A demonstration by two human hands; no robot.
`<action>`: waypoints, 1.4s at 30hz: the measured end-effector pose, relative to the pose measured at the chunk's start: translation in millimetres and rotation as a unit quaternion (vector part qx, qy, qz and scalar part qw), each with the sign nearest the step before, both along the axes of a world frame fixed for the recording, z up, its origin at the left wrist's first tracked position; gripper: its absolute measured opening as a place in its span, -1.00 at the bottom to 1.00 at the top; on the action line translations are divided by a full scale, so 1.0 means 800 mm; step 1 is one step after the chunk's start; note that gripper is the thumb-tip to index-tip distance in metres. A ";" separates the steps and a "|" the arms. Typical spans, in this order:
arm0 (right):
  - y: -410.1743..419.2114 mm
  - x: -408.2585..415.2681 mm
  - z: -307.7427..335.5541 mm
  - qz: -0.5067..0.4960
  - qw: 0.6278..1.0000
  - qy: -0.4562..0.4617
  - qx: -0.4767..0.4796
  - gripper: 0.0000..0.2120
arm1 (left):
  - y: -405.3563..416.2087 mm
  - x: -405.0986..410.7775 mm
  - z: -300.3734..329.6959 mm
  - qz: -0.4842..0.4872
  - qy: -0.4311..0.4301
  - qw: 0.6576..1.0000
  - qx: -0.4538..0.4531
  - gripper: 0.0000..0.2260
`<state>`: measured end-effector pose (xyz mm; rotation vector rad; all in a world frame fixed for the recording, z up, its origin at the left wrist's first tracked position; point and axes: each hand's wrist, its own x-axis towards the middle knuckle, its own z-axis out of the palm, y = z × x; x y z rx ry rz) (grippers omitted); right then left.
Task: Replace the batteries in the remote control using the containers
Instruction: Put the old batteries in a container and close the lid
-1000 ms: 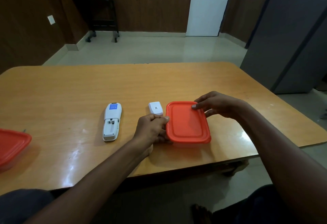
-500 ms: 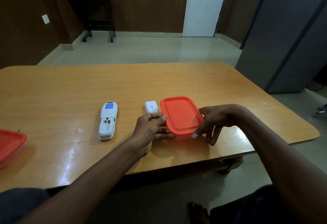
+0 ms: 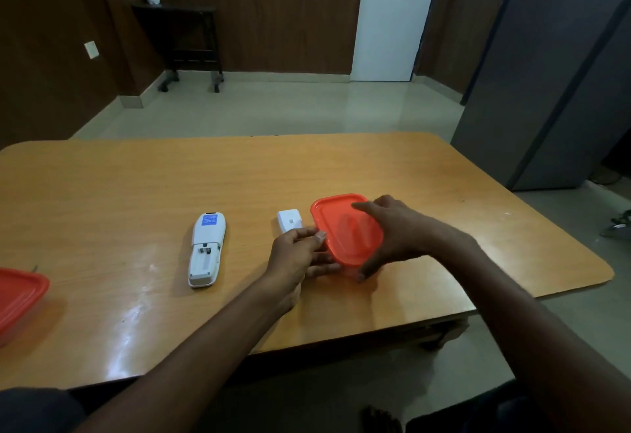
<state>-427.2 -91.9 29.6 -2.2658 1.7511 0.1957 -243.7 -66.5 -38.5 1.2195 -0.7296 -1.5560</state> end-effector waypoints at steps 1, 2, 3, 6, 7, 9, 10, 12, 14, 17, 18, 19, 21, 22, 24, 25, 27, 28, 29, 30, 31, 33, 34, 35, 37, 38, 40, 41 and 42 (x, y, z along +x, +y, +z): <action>0.000 0.003 -0.004 0.024 0.999 0.018 -0.023 0.23 | -0.005 -0.004 0.001 -0.003 0.012 1.000 0.000 -0.84; -0.002 0.005 -0.007 0.041 0.998 0.027 -0.042 0.14 | -0.010 -0.008 0.003 -0.010 0.021 1.000 0.000 -0.84; -0.004 0.004 -0.010 0.048 0.996 0.028 -0.064 0.04 | -0.016 -0.013 0.004 -0.018 0.026 0.999 0.001 -0.83; -0.017 -0.001 -0.015 0.037 0.991 0.012 -0.131 -0.30 | -0.038 -0.026 0.003 -0.038 0.002 0.999 -0.004 -0.78; -0.023 -0.004 -0.017 0.026 0.989 0.007 -0.144 -0.38 | -0.046 -0.028 0.002 -0.043 -0.034 0.998 -0.013 -0.78; -0.036 -0.013 -0.021 -0.006 0.986 0.003 -0.164 -0.47 | -0.067 -0.030 -0.005 -0.046 -0.181 0.980 -0.066 -0.75; -0.045 -0.019 -0.023 -0.026 0.985 0.003 -0.171 -0.51 | -0.077 -0.029 -0.006 -0.049 -0.276 0.954 -0.109 -0.73; -0.066 -0.033 -0.029 -0.067 0.982 -0.010 -0.178 -0.54 | -0.096 -0.028 -0.002 -0.063 -0.433 0.882 -0.173 -0.70; -0.089 -0.046 -0.032 -0.101 0.979 -0.029 -0.177 -0.55 | -0.116 -0.028 -0.002 -0.101 -0.528 0.821 -0.191 -0.63; -0.131 -0.071 -0.037 -0.135 0.970 -0.050 -0.193 -0.62 | -0.146 -0.028 -0.002 -0.148 -0.615 0.753 -0.179 -0.52; -0.147 -0.078 -0.038 -0.141 0.968 -0.043 -0.202 -0.66 | -0.154 -0.029 -0.003 -0.156 -0.625 0.745 -0.170 -0.51; -0.163 -0.084 -0.040 -0.146 0.967 -0.032 -0.208 -0.70 | -0.161 -0.030 -0.003 -0.164 -0.631 0.741 -0.162 -0.50; -0.196 -0.095 -0.042 -0.159 0.964 -0.017 -0.214 -0.76 | -0.174 -0.038 -0.005 -0.177 -0.649 0.725 -0.151 -0.48; -0.212 -0.098 -0.041 -0.168 0.962 -0.017 -0.215 -0.78 | -0.179 -0.041 -0.006 -0.182 -0.661 0.713 -0.147 -0.48; -0.231 -0.105 -0.040 -0.192 0.956 -0.021 -0.222 -0.81 | -0.177 -0.044 -0.003 -0.188 -0.681 0.693 -0.143 -0.47; -0.246 -0.109 -0.042 -0.204 0.951 -0.026 -0.229 -0.83 | -0.178 -0.044 -0.004 -0.190 -0.687 0.687 -0.143 -0.47; -0.277 -0.121 -0.049 -0.219 0.946 -0.036 -0.235 -0.85 | -0.181 -0.044 -0.006 -0.192 -0.696 0.676 -0.148 -0.47; -0.291 -0.126 -0.053 -0.224 0.945 -0.040 -0.237 -0.85 | -0.181 -0.043 -0.006 -0.194 -0.700 0.671 -0.151 -0.47; -0.305 -0.132 -0.056 -0.228 0.942 -0.044 -0.241 -0.84 | -0.180 -0.043 -0.008 -0.195 -0.703 0.666 -0.154 -0.47; -0.318 -0.138 -0.057 -0.233 0.940 -0.048 -0.245 -0.84 | -0.180 -0.043 -0.009 -0.195 -0.706 0.662 -0.158 -0.47; -0.330 -0.144 -0.058 -0.237 0.938 -0.051 -0.249 -0.84 | -0.180 -0.043 -0.009 -0.194 -0.709 0.659 -0.161 -0.48; -0.353 -0.155 -0.059 -0.245 0.936 -0.050 -0.247 -0.86 | -0.180 -0.042 -0.010 -0.191 -0.713 0.653 -0.169 -0.48; -0.364 -0.161 -0.059 -0.250 0.935 -0.051 -0.246 -0.85 | -0.181 -0.042 -0.011 -0.188 -0.714 0.652 -0.173 -0.49; -0.374 -0.165 -0.059 -0.252 0.934 -0.054 -0.247 -0.82 | -0.180 -0.041 -0.012 -0.185 -0.716 0.651 -0.175 -0.49; -0.391 -0.174 -0.059 -0.265 0.929 -0.063 -0.253 -0.81 | -0.178 -0.041 -0.014 -0.179 -0.721 0.646 -0.179 -0.50; -0.399 -0.178 -0.059 -0.273 0.925 -0.072 -0.253 -0.83 | -0.179 -0.041 -0.015 -0.176 -0.723 0.643 -0.181 -0.50; -0.408 -0.184 -0.059 -0.284 0.921 -0.084 -0.252 -0.87 | -0.178 -0.041 -0.016 -0.169 -0.726 0.639 -0.187 -0.50; -0.412 -0.185 -0.059 -0.287 0.920 -0.087 -0.251 -0.88 | -0.179 -0.041 -0.017 -0.167 -0.727 0.638 -0.189 -0.51; -0.417 -0.187 -0.058 -0.289 0.919 -0.091 -0.252 -0.88 | -0.180 -0.040 -0.018 -0.164 -0.728 0.638 -0.191 -0.51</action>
